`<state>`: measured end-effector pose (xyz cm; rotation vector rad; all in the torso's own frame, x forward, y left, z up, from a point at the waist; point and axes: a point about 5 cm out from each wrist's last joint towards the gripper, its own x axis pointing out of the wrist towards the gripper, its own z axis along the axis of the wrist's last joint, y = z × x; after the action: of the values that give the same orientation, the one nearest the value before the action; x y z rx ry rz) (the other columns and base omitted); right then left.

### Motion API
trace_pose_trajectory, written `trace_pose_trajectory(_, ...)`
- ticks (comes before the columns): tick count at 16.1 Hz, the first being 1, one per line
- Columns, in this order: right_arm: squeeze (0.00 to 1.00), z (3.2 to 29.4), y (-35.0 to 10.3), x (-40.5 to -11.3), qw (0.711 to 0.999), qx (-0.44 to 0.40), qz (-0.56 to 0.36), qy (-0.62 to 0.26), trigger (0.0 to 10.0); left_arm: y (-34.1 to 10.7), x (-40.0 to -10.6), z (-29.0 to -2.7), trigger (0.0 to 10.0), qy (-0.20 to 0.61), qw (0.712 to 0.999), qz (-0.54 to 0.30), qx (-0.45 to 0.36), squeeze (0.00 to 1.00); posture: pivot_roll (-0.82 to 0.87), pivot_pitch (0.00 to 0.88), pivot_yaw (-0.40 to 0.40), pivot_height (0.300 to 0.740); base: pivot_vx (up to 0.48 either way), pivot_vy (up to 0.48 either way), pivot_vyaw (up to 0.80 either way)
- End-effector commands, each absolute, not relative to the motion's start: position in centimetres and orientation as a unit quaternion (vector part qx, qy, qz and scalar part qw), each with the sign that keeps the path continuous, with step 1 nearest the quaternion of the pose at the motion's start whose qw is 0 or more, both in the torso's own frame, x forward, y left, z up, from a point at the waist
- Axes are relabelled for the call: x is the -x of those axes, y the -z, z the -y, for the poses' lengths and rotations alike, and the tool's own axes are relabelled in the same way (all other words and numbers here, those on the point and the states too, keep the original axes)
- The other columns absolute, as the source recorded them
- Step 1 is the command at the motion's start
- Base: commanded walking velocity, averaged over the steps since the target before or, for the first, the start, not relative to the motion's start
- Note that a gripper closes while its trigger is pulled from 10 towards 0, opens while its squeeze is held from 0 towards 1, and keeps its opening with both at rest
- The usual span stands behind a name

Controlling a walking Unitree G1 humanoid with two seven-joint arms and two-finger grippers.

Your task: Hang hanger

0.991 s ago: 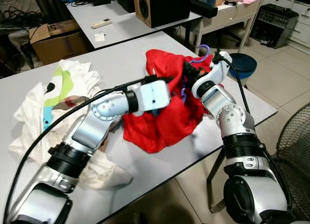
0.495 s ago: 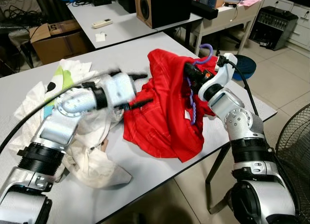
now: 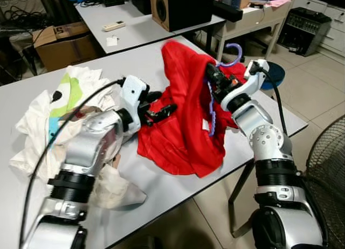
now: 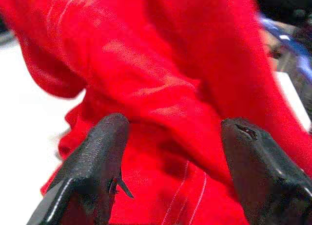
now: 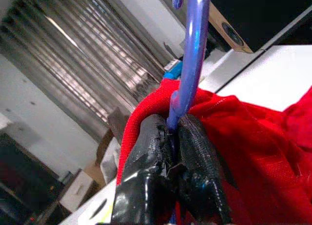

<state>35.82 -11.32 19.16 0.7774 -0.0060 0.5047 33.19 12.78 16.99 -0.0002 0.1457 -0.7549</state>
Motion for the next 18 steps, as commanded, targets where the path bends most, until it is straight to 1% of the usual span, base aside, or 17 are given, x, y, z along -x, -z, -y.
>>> trace_pose_trajectory(1, 0.0, 11.3, -19.9, -35.5, 0.886, -0.384, 0.021, -0.259, 10.0, -17.5, -32.8, -12.0, 10.0, 0.387, 0.916, -0.077, 0.071, 0.0, -0.01, 0.0, 0.062, 0.74, 0.0, 0.0, 0.0)
trace_pose_trajectory(2, 0.0, 11.3, -19.8, -35.5, 0.886, -0.384, 0.021, -0.26, 10.0, -17.8, -32.6, -11.4, 10.0, 0.402, 0.907, -0.073, 0.099, 0.0, -0.01, 0.0, 0.062, 0.74, 0.0, 0.0, 0.0)
trace_pose_trajectory(3, 0.0, 11.2, -19.8, -35.5, 0.886, -0.382, 0.019, -0.26, 10.0, -18.4, -32.0, -10.7, 10.0, 0.426, 0.891, -0.069, 0.14, 0.0, -0.01, 0.0, 0.063, 0.74, 0.0, 0.0, 0.0)
trace_pose_trajectory(5, 0.0, 11.1, -19.8, -35.6, 0.886, -0.383, 0.018, -0.259, 10.0, -18.5, -30.9, -9.6, 10.0, 0.46, 0.873, -0.082, 0.136, 0.0, -0.01, 0.0, 0.064, 0.74, 0.0, 0.0, 0.0)
trace_pose_trajectory(6, 0.0, 11.1, -19.8, -35.6, 0.887, -0.382, 0.017, -0.257, 10.0, -18.6, -30.8, -9.5, 10.0, 0.46, 0.873, -0.082, 0.141, 0.0, -0.01, 0.0, 0.063, 0.74, 0.0, 0.0, 0.0)
trace_pose_trajectory(7, 0.0, 11.2, -19.8, -35.6, 0.888, -0.381, 0.017, -0.256, 10.0, -18.3, -30.4, -9.4, 10.0, 0.47, 0.868, -0.09, 0.13, 0.0, 0.0, 0.0, 0.061, 0.74, 0.0, 0.0, 0.0)
trace_pose_trajectory(8, 0.0, 11.2, -19.8, -35.6, 0.888, -0.382, 0.017, -0.255, 10.0, -17.8, -30.0, -9.4, 8.2, 0.476, 0.867, -0.104, 0.1, 0.0, 0.0, 0.0, 0.061, 0.74, 0.0, 0.0, 0.0)
trace_pose_trajectory(9, 0.0, 11.1, -20.0, -35.6, 0.887, -0.383, 0.019, -0.257, 10.0, -16.7, -30.0, -9.6, 4.1, 0.456, 0.879, -0.128, 0.058, 0.0, 0.0, 0.0, 0.061, 0.74, 0.0, 0.0, 0.0)
trace_pose_trajectory(10, 0.0, 11.1, -20.0, -35.6, 0.887, -0.383, 0.02, -0.257, 10.0, -16.2, -30.1, -9.8, 0.0, 0.443, 0.885, -0.138, 0.041, 0.0, 0.0, 0.0, 0.06, 0.74, 0.0, 0.0, 0.0)
trace_pose_trajectory(11, 0.0, 11.0, -20.3, -35.6, 0.885, -0.385, 0.023, -0.26, 10.0, -15.7, -30.2, -10.1, 0.0, 0.422, 0.894, -0.149, 0.027, 0.0, 0.0, 0.0, 0.061, 0.74, 0.0, 0.0, 0.0)
trace_pose_trajectory(14, 0.0, 11.0, -20.4, -35.7, 0.881, -0.396, 0.028, -0.258, 10.0, -15.8, -29.5, -9.3, 0.0, 0.44, 0.882, -0.156, 0.06, 0.0, 0.0, 0.0, 0.064, 0.74, 0.0, 0.0, 0.0)
trace_pose_trajectory(16, 0.0, 11.1, -20.5, -35.8, 0.879, -0.405, 0.03, -0.249, 10.0, -15.0, -29.0, -8.7, 0.0, 0.446, 0.877, -0.171, 0.058, 0.0, 0.0, 0.0, 0.067, 0.74, 0.0, 0.0, 0.0)
trace_pose_trajectory(18, 0.0, 11.2, -20.5, -36.0, 0.879, -0.412, 0.031, -0.24, 10.0, -15.2, -28.8, -8.3, 0.0, 0.453, 0.871, -0.169, 0.088, 0.0, 0.0, 0.0, 0.07, 0.74, 0.0, 0.0, 0.0)
